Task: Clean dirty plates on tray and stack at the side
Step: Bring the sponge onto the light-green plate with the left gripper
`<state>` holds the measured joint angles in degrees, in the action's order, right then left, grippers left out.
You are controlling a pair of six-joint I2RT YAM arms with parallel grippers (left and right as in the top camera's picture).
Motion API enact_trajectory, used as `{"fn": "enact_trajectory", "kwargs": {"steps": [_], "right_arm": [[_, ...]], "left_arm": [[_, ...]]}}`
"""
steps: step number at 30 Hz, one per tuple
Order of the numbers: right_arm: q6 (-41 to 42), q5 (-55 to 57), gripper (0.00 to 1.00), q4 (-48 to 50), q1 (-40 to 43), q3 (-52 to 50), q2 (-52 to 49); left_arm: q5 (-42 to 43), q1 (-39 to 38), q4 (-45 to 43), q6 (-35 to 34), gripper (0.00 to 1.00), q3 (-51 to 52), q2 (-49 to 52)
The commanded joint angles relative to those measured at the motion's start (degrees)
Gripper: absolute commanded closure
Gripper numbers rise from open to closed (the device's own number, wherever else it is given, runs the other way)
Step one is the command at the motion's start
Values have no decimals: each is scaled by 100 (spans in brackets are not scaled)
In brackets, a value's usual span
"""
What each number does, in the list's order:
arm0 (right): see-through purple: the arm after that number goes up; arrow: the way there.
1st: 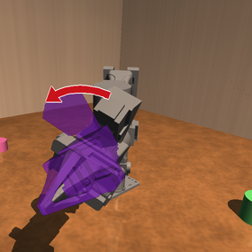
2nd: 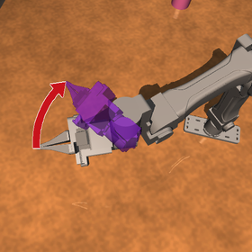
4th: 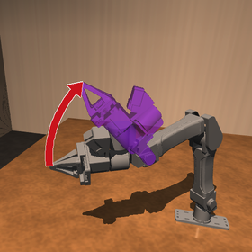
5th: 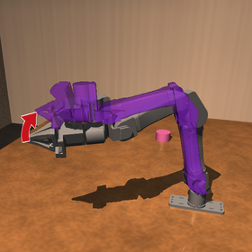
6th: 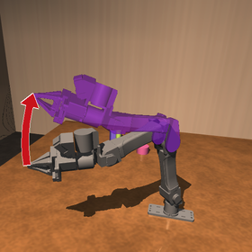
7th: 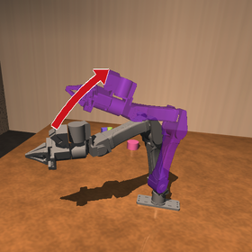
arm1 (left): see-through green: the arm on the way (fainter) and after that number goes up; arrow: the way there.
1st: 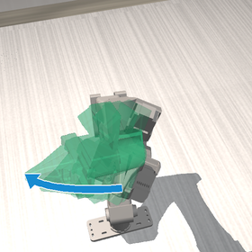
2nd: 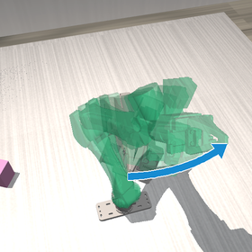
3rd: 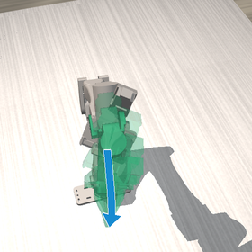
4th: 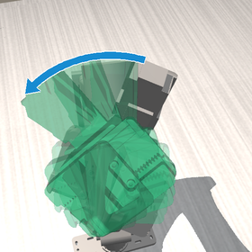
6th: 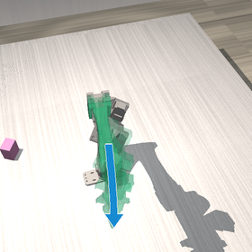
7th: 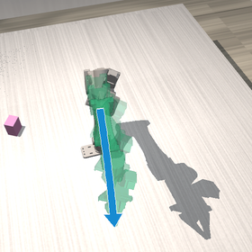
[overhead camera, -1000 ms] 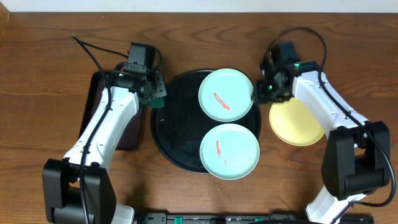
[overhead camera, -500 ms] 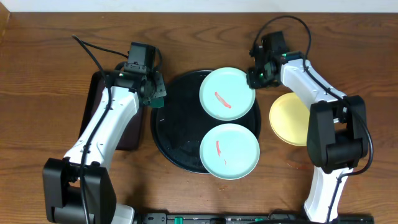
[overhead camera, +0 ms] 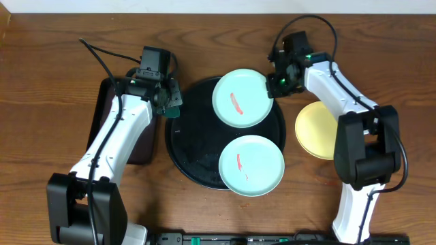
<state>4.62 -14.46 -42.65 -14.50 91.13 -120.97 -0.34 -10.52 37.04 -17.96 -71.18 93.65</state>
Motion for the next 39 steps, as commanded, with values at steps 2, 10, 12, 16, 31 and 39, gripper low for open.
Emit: {"fn": "enact_trajectory", "kwargs": {"steps": [2,10,12,16,31,39], "right_arm": [[592,-348,99,-144,-407,315,-22],[1980,-136,99,-225,-920,313,-83],[2070,-79,99,-210,-1032,310,-168],[2127,-81,99,-240,-1174,308,-376],[2173,-103,99,-208,-1228,284,-660],[2214,-122,99,-212,-1366,282,-667]], "left_arm": [[-11,4,-20,74,92,-52,66],[0,2,0,-7,92,-52,66],[116,2,2,-13,92,-50,66],[240,-37,0,-11,92,-33,66],[249,-605,-485,-673,92,354,210],[249,-933,-933,-765,92,352,1047]]}}
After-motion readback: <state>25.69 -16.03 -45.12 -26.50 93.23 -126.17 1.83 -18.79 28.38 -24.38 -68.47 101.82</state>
